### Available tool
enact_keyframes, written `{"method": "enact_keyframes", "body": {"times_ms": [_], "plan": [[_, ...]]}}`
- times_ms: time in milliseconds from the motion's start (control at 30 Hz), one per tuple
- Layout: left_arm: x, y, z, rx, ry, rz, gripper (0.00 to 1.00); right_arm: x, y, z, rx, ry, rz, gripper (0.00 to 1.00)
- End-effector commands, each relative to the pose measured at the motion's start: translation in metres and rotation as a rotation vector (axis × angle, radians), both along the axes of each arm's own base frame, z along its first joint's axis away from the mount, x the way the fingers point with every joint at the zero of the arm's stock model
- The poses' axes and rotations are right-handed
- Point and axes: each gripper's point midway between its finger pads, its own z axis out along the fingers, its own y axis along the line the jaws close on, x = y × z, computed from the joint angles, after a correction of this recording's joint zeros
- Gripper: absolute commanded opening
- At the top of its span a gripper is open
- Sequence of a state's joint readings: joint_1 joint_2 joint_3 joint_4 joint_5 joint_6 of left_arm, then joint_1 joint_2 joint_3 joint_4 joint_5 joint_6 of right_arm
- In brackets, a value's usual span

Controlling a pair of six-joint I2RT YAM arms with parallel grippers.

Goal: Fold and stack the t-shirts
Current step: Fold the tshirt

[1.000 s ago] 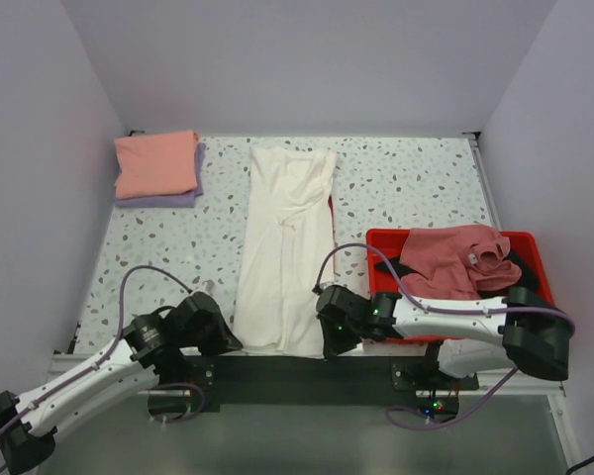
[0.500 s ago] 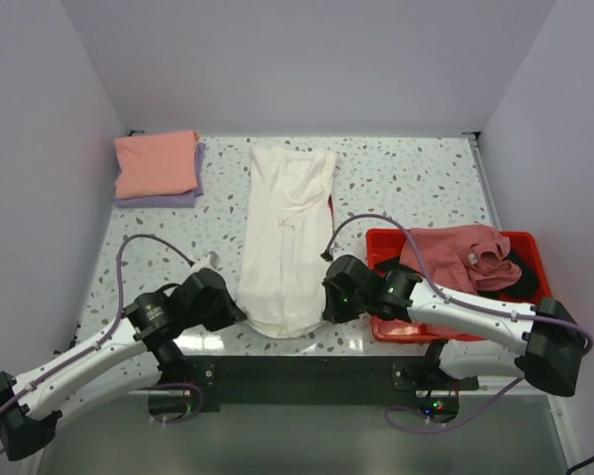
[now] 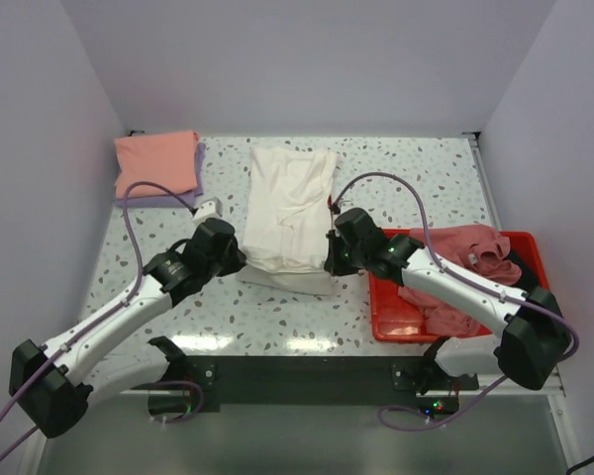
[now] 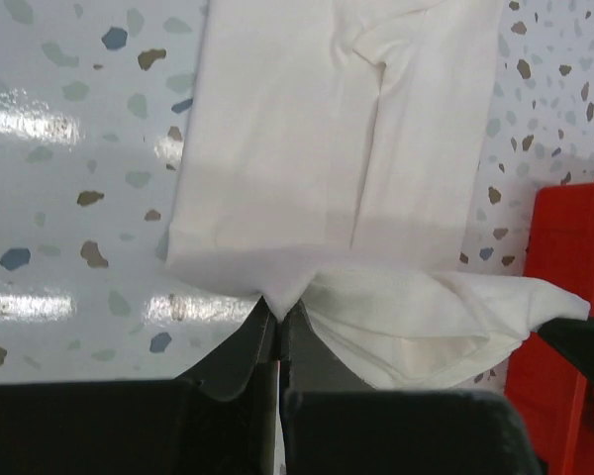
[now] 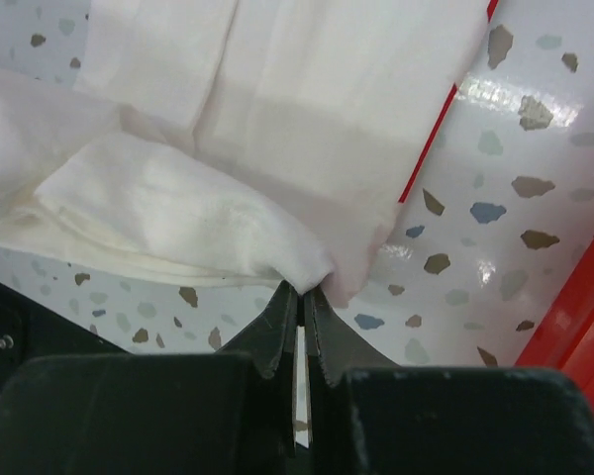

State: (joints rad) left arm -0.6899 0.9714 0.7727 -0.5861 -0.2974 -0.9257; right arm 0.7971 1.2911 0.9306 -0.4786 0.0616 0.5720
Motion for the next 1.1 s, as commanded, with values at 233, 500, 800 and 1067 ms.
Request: {"method": "enact_keyframes", "body": {"times_ms": [233, 500, 800, 1067], "plan": [[0.089, -0.014, 0.025, 0.016, -0.128, -0.085, 0.00, 0.074, 0.008, 0.034, 0.016, -0.130, -0.042, 0.00], [0.125, -0.013, 0.019, -0.026, -0.119, -0.112, 0.00, 0.112, 0.005, 0.028, 0.011, -0.117, -0.063, 0.00], [0.154, -0.007, 0.002, 0.010, -0.087, -0.088, 0.00, 0.144, 0.004, 0.015, -0.017, -0.094, -0.071, 0.00], [0.169, -0.005, -0.020, 0.021, -0.038, -0.090, 0.00, 0.158, 0.005, -0.001, -0.028, -0.050, -0.061, 0.00]]}}
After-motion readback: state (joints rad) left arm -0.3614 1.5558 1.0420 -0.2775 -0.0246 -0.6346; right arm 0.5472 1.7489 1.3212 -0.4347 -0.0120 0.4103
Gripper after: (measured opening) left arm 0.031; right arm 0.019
